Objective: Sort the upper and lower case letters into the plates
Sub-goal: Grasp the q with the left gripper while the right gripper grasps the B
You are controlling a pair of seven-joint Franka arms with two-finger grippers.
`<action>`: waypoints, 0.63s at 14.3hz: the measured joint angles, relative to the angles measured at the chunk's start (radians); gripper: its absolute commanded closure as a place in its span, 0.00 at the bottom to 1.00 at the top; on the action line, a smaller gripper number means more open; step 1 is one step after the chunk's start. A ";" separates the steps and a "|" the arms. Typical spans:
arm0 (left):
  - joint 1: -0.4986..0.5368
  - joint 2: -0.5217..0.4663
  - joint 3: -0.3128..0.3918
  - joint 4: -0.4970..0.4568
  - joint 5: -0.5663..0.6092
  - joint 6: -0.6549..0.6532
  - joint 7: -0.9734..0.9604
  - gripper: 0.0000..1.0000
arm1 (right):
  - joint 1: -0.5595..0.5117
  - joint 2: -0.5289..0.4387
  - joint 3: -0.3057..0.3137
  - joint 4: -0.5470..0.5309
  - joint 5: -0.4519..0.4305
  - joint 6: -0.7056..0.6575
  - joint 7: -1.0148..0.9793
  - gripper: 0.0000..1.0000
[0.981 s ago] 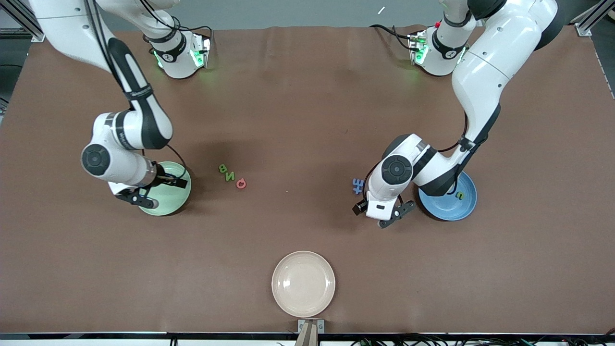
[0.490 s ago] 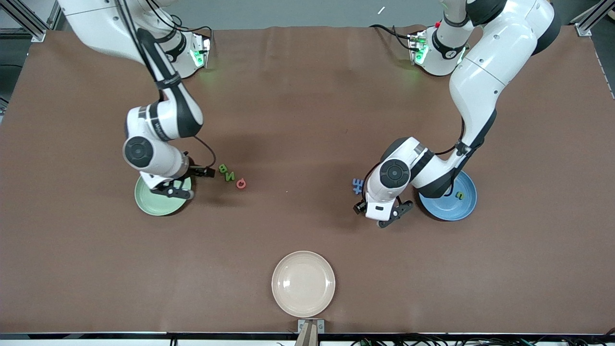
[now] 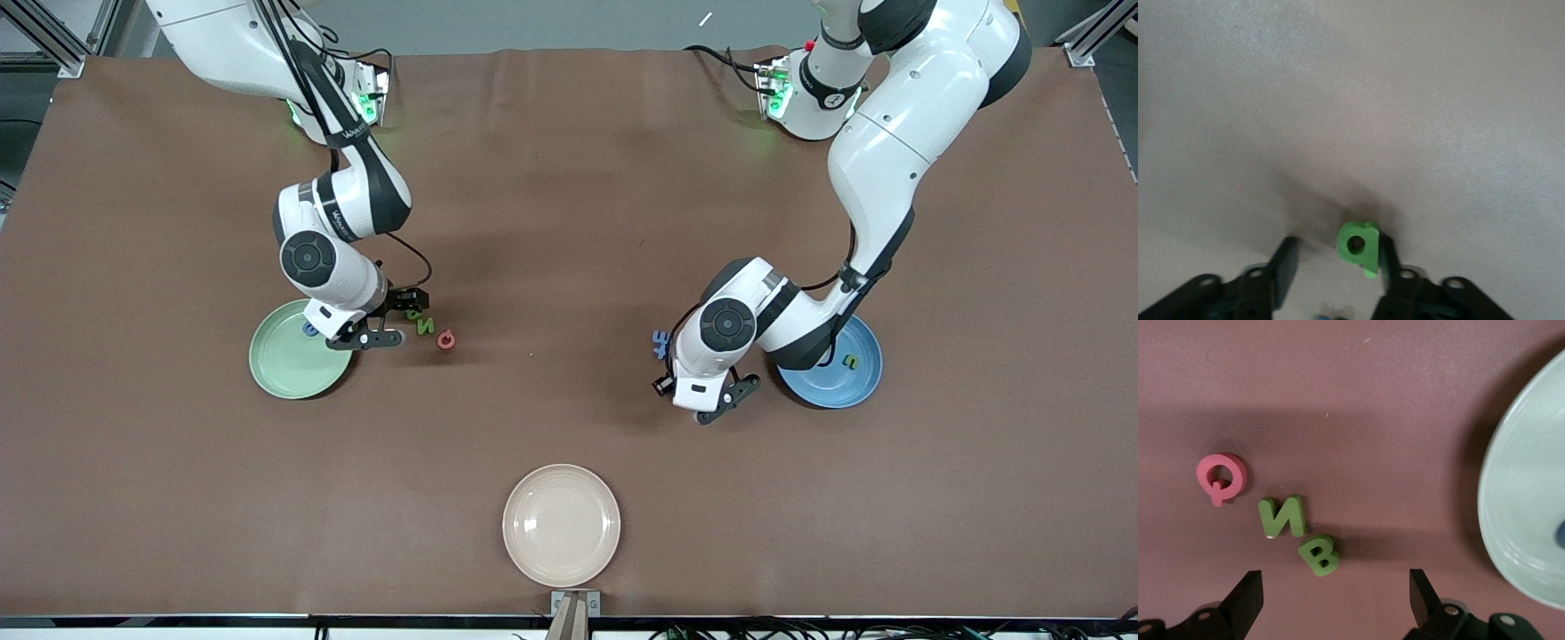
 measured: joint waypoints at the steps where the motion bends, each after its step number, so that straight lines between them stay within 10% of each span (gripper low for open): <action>1: -0.001 0.000 0.000 0.002 0.000 0.000 0.000 0.74 | 0.000 0.000 0.000 -0.012 0.000 0.030 -0.017 0.03; 9: 0.001 0.000 0.001 0.008 0.000 0.012 0.000 0.92 | 0.045 0.027 0.003 -0.074 0.000 0.153 -0.038 0.09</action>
